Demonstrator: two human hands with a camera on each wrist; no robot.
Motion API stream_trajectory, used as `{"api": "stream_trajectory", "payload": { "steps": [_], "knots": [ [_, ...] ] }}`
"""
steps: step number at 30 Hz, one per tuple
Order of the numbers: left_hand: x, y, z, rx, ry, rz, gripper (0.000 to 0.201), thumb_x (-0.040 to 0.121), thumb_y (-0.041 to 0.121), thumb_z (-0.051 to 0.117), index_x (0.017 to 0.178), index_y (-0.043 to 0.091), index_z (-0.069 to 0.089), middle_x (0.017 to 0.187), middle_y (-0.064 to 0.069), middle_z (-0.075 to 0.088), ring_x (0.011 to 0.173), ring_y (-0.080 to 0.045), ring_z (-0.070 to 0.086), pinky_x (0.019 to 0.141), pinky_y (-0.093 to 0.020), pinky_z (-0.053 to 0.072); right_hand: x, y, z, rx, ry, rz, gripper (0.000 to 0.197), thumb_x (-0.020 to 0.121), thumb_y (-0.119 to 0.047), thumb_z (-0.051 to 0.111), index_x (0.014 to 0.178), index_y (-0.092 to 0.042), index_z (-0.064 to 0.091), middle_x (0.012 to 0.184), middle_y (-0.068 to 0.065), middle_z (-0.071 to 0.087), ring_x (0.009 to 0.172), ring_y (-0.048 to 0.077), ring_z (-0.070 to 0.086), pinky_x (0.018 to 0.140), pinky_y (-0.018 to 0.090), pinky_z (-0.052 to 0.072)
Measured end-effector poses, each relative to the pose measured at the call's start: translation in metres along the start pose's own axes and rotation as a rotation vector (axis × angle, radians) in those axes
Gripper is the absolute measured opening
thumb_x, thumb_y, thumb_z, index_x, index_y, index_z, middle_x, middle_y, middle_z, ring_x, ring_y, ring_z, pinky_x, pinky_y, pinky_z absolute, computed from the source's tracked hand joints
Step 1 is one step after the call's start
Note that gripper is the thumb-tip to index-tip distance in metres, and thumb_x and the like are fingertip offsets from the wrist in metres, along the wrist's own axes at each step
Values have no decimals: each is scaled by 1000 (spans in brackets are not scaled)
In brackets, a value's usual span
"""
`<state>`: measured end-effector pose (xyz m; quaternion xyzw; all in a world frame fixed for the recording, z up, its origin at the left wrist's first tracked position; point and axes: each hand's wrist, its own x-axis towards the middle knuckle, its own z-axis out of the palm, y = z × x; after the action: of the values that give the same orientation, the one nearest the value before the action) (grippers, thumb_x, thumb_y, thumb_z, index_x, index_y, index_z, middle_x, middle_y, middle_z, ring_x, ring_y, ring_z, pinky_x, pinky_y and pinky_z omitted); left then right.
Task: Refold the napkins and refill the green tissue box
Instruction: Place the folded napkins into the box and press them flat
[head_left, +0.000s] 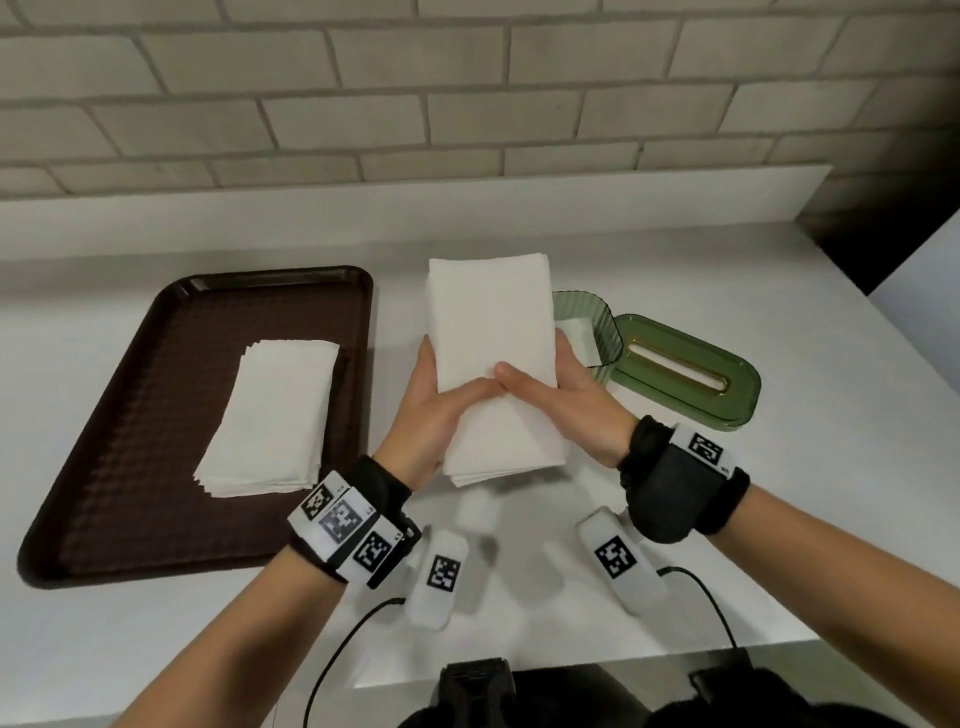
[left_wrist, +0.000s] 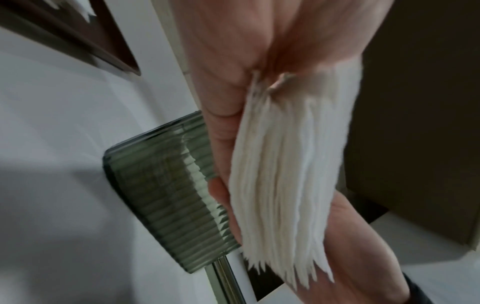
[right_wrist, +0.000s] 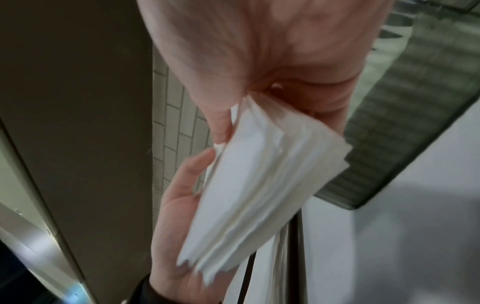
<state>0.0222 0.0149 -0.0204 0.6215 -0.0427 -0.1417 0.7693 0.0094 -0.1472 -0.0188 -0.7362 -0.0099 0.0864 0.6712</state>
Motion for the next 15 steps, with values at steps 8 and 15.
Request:
{"api": "stream_trajectory", "payload": {
  "steps": [8,15],
  "knots": [
    [-17,-5,-15,219,6,185,68,66,24,85,124,6,56,120,-6,68,112,-20,65,92,-40,55,-17,12,-9,-99,-10,-185,67,84,-16,69,139,-18,29,130,-9,53,118,-5,54,94,14,45],
    [-21,-31,-8,268,13,212,61,75,15,77,126,18,42,116,2,64,110,-10,62,89,-26,52,-16,54,-7,-43,-26,-52,80,74,-29,78,140,-4,41,133,9,59,123,19,57,100,32,49]
  ]
}}
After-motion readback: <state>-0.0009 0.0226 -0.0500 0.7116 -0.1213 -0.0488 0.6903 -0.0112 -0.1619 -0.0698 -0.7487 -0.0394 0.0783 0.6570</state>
